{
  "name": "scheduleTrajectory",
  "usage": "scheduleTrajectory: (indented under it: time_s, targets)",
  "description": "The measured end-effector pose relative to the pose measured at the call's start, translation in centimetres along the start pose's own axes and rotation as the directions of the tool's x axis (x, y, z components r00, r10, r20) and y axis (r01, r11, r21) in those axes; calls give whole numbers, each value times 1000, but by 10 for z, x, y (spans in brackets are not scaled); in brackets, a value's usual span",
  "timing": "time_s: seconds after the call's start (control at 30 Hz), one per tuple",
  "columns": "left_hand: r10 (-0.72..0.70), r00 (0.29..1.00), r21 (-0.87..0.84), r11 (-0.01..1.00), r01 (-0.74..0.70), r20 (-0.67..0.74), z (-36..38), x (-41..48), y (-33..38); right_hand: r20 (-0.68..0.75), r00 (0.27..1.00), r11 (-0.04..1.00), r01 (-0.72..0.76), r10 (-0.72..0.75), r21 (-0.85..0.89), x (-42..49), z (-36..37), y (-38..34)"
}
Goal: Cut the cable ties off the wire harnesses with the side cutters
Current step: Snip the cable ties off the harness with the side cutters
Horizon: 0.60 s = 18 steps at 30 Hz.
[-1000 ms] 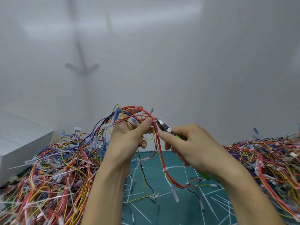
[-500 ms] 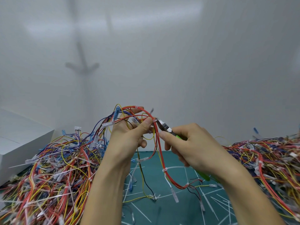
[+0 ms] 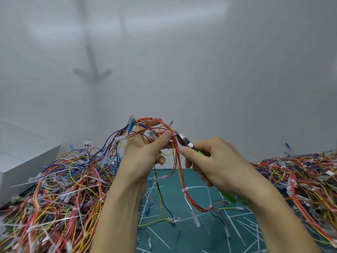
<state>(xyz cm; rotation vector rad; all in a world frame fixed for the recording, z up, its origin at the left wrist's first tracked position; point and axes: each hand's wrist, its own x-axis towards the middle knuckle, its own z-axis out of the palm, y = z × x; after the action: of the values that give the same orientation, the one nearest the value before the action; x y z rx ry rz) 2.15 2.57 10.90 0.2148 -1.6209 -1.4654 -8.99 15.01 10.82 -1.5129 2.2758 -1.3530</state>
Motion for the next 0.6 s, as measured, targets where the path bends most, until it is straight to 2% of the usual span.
scheduleTrajectory:
  time_s: [0.33,0.5,0.6]
  targets:
    - [13,999,-22,1000,-13,-36,-1,1,2,-20,1000,1000,14,-14,-9,-3,1,-7]
    - [11,991,-28,999,-15,-131,2,1,4,-113,992,998,65,-62,20,-5,-5,-13]
    - [-18,981,-77,997,3,-193,2,2,6,-16,999,999,46,-46,-6,-9,-12,-17]
